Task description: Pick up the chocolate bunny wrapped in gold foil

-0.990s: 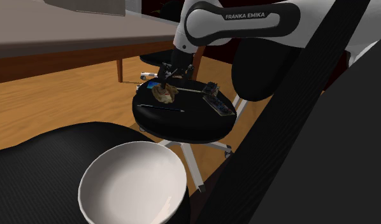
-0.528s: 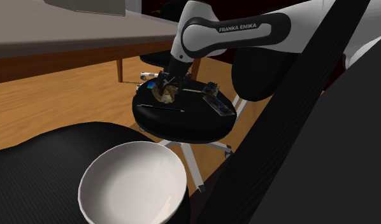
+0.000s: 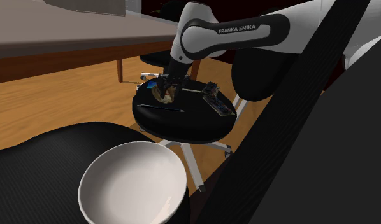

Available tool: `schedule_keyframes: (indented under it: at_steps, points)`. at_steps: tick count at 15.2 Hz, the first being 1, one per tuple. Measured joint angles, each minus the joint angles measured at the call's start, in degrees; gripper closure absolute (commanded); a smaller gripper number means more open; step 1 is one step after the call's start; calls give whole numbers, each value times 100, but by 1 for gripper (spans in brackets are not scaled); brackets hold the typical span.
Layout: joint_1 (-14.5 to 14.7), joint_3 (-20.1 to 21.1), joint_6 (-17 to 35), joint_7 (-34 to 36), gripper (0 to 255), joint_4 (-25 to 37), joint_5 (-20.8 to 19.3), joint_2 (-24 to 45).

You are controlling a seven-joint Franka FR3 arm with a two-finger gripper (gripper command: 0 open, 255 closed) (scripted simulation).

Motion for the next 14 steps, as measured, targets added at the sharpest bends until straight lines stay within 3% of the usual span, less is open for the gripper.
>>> schedule_keyframes:
  at_steps: [4, 14]
  points:
    - [-4, -6, -27, -9, 255, 20, 0, -6]
    - [-19, -36, -760, 4, 255, 689, -17, -69]
